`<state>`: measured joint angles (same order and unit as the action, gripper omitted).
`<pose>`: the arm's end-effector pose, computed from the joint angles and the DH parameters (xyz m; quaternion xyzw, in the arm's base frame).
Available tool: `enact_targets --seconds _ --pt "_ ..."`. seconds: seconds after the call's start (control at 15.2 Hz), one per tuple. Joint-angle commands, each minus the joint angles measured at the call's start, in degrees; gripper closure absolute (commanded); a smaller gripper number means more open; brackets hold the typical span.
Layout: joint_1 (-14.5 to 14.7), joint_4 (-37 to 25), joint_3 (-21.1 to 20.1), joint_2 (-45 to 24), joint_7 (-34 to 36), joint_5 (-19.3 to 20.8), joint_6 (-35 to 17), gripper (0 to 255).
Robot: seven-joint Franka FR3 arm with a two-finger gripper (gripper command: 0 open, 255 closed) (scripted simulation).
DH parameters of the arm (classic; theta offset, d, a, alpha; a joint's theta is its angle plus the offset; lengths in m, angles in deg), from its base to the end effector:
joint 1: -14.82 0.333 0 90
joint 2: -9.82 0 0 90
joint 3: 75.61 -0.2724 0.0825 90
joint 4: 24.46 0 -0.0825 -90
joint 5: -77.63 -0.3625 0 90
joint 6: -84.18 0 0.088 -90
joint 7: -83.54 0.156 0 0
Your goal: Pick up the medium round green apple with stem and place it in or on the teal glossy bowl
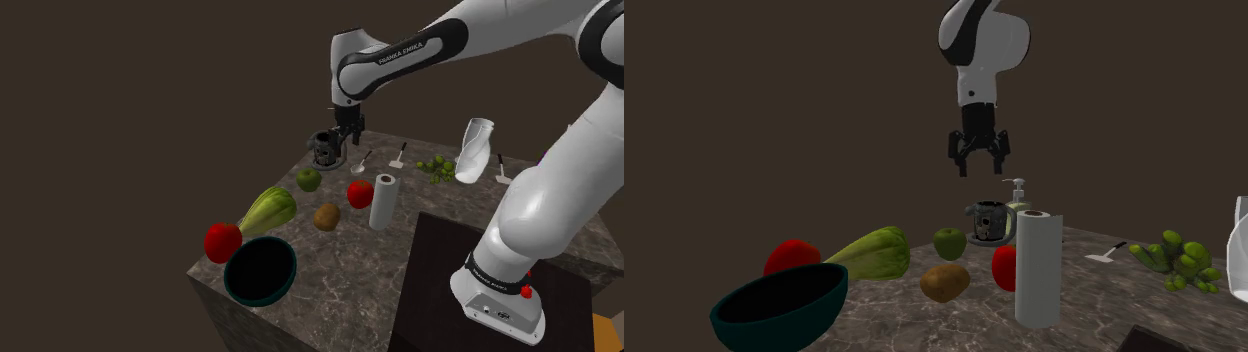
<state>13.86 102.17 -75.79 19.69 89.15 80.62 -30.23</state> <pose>0.4769 -0.0120 0.3666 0.9985 -0.0445 -0.0195 0.0246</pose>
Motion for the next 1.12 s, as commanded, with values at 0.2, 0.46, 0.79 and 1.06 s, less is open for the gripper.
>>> enact_targets --seconds 0.2,0.46,0.79,1.06 --pt "-0.50 -6.71 0.66 -10.97 0.34 -1.47 -4.66 0" --pt "-0.94 -13.35 0.97 -19.74 0.47 -2.91 -7.02 0" --pt "-1.68 -23.50 1.11 -30.92 0.58 -4.84 -8.34 0" --pt "-2.23 -30.27 1.02 -38.02 0.71 -5.92 -8.83 0"
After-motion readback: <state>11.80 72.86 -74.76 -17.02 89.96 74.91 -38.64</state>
